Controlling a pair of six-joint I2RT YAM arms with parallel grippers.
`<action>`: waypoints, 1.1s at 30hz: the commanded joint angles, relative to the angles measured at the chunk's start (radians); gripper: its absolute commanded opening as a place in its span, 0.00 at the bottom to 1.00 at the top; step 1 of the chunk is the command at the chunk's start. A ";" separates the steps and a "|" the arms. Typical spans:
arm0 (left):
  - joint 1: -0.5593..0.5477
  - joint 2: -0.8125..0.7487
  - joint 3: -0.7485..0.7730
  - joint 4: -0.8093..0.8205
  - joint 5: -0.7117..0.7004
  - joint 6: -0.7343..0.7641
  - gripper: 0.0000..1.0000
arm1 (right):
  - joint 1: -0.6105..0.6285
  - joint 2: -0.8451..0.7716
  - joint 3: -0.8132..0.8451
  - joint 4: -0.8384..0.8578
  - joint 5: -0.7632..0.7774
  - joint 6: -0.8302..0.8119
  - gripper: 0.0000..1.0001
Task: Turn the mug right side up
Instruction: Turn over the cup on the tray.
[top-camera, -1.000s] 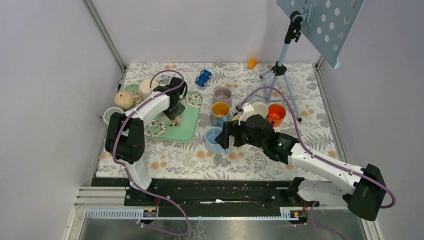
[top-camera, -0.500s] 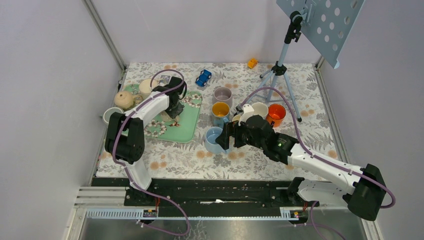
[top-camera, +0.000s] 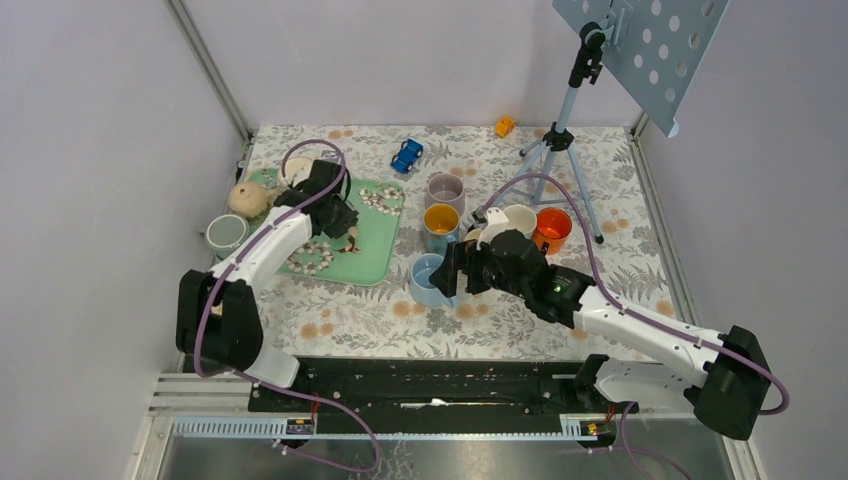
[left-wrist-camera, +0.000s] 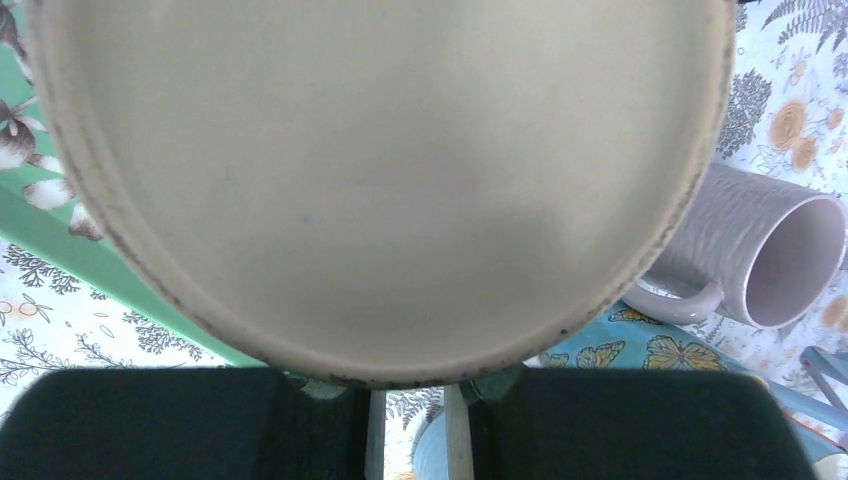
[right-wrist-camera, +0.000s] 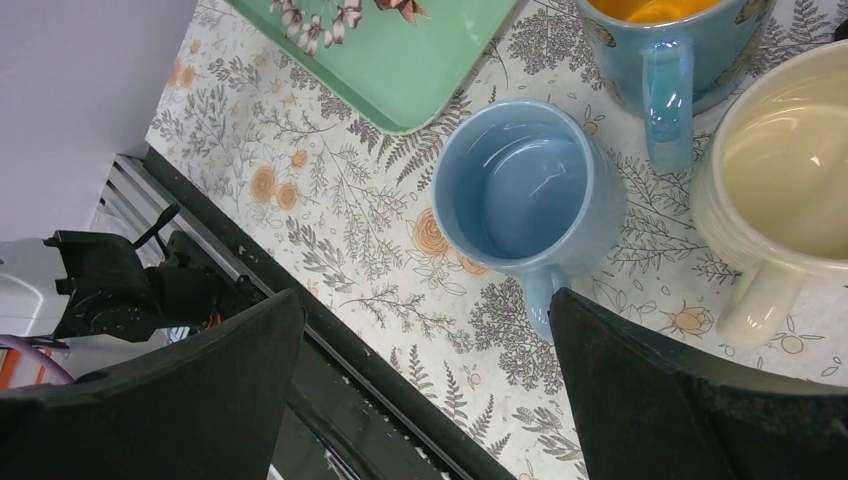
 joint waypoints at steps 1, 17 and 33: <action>0.047 -0.116 -0.051 0.193 0.060 0.017 0.00 | 0.007 0.023 0.049 0.051 0.023 0.032 1.00; 0.101 -0.274 -0.125 0.474 0.487 -0.058 0.00 | -0.148 0.165 0.139 0.330 -0.293 0.217 1.00; 0.099 -0.324 -0.247 0.918 0.770 -0.293 0.00 | -0.258 0.342 0.147 0.679 -0.485 0.518 0.94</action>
